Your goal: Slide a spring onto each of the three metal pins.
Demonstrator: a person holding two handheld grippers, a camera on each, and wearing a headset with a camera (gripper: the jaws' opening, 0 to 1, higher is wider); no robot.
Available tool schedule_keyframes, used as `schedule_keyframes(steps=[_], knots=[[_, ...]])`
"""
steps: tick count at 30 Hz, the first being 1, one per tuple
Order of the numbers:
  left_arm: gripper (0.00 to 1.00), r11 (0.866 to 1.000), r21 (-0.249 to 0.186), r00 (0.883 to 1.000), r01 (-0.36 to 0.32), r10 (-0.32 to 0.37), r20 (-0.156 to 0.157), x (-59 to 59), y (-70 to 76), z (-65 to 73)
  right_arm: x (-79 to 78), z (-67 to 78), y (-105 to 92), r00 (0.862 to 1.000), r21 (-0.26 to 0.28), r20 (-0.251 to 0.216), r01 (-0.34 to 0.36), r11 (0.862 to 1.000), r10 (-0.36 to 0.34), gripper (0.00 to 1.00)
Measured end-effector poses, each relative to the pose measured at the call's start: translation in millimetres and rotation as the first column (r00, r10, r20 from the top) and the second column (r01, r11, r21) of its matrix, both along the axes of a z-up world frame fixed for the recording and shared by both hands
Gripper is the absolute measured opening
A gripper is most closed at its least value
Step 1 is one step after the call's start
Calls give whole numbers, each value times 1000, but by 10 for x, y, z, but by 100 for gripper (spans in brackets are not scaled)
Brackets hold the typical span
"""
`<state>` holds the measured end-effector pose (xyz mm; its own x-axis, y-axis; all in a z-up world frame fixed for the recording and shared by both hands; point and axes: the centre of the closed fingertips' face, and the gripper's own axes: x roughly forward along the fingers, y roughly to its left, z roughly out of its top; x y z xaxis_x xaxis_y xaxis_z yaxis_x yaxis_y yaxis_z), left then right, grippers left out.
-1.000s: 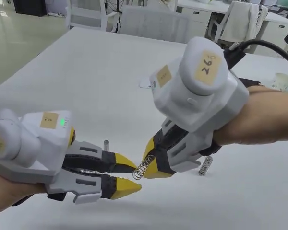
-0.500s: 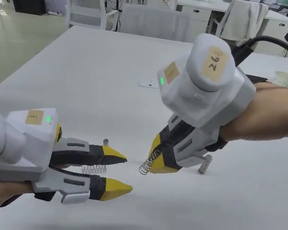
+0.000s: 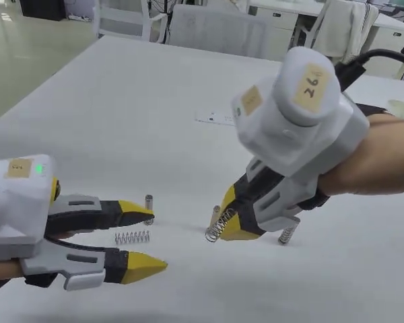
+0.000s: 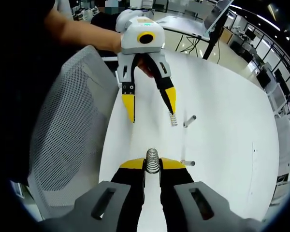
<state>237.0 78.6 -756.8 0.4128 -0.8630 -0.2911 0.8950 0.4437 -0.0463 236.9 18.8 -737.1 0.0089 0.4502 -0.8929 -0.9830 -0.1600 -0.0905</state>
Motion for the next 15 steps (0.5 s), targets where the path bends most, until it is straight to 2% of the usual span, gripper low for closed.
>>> schedule_keyframes(steps=[6,15], knots=[[44,998,-5,998,-55,55,-13,31,132,-47,40,-1,-43,1000,-5,5,12,1000,-12,8],[49,994,-12,994,-110,110,-14,59,266,-70,96,15,-103,1000,-10,6,30,999,-30,8]])
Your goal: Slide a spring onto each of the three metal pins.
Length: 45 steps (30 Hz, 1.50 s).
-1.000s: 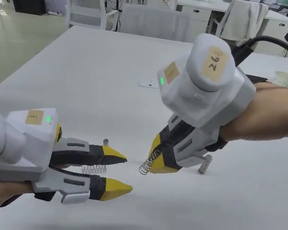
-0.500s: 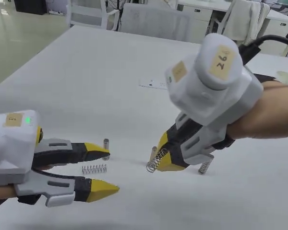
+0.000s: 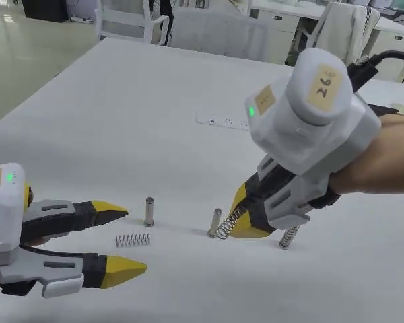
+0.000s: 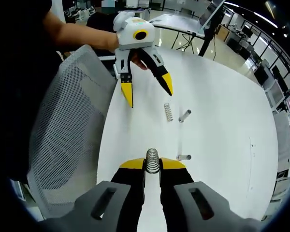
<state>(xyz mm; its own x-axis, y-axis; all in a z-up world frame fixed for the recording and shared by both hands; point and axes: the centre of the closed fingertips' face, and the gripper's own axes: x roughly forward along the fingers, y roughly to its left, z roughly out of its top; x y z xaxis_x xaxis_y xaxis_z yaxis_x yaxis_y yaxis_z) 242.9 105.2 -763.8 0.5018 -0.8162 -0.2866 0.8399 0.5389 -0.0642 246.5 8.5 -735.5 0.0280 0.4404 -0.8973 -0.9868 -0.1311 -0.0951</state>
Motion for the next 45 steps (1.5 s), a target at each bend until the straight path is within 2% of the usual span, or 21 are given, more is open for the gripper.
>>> schedule_keyframes(steps=[11,19,31,38,45], knots=[[52,999,-8,999,-34,34,4,-2,122,-18,186,105,-48,999,-6,19,28,1000,-28,8],[54,999,-7,999,-41,41,8,9,163,-30,396,153,-65,998,-29,45,48,998,-47,8],[55,999,6,999,-37,36,25,32,170,-35,623,-33,-24,997,-120,65,38,992,-30,8],[56,999,36,999,-31,29,35,24,188,-68,732,-154,24,998,-142,46,36,989,-30,8],[56,998,59,999,-23,21,40,21,176,-94,777,-278,30,999,-177,33,31,984,-25,8]])
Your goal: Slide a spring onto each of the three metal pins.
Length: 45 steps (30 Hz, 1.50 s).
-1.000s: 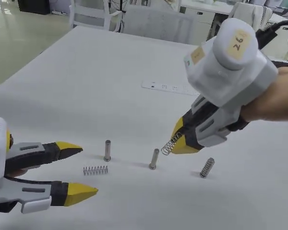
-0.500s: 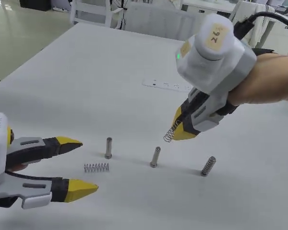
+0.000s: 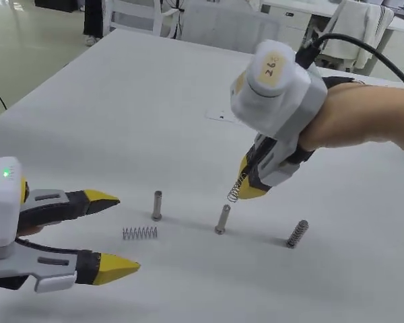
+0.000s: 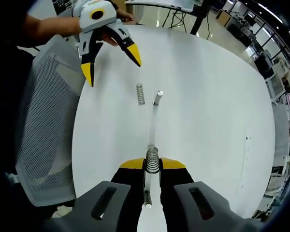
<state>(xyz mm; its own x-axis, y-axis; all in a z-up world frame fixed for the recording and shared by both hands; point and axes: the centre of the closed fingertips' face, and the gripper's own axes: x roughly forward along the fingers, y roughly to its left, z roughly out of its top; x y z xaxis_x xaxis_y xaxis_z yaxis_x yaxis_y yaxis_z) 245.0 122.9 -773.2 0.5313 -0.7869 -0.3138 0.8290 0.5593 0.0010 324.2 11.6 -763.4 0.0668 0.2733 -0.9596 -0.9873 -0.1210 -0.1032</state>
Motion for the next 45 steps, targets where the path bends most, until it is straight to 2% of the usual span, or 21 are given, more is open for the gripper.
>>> schedule_keyframes(steps=[12,27,45], knots=[[56,1000,5,1000,-3,3,4,19,-1,22,82,-166,-7,1000,-44,-21,-3,999,3,8],[54,1000,8,1000,-7,7,-1,15,8,13,104,-262,6,999,-64,-37,-12,998,9,8],[52,1000,6,1000,-9,9,-2,9,23,14,44,-500,13,998,-120,-63,-16,993,8,8]])
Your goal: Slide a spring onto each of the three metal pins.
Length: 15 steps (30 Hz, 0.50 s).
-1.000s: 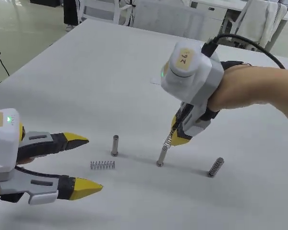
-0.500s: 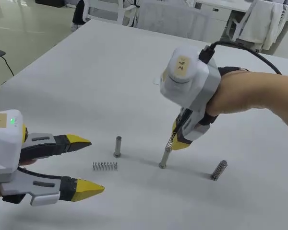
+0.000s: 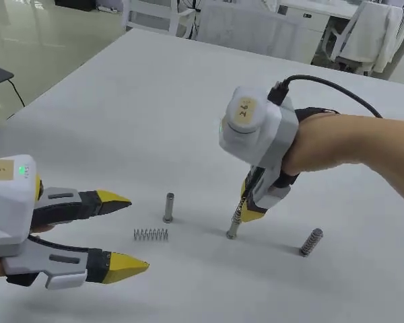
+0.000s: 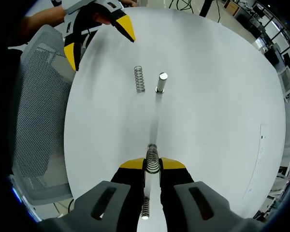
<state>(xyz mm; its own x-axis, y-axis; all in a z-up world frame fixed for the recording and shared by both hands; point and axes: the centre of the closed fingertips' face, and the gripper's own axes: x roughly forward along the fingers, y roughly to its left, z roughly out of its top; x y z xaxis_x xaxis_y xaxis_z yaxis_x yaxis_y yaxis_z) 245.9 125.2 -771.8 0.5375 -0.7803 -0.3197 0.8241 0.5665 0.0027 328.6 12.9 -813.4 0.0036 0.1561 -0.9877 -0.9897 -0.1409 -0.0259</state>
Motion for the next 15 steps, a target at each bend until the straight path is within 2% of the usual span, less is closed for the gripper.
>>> schedule_keyframes(steps=[15], knots=[[51,1000,-1,1000,0,0,-1,-4,11,-1,-24,-212,-21,1000,-32,-13,16,999,-17,9]])
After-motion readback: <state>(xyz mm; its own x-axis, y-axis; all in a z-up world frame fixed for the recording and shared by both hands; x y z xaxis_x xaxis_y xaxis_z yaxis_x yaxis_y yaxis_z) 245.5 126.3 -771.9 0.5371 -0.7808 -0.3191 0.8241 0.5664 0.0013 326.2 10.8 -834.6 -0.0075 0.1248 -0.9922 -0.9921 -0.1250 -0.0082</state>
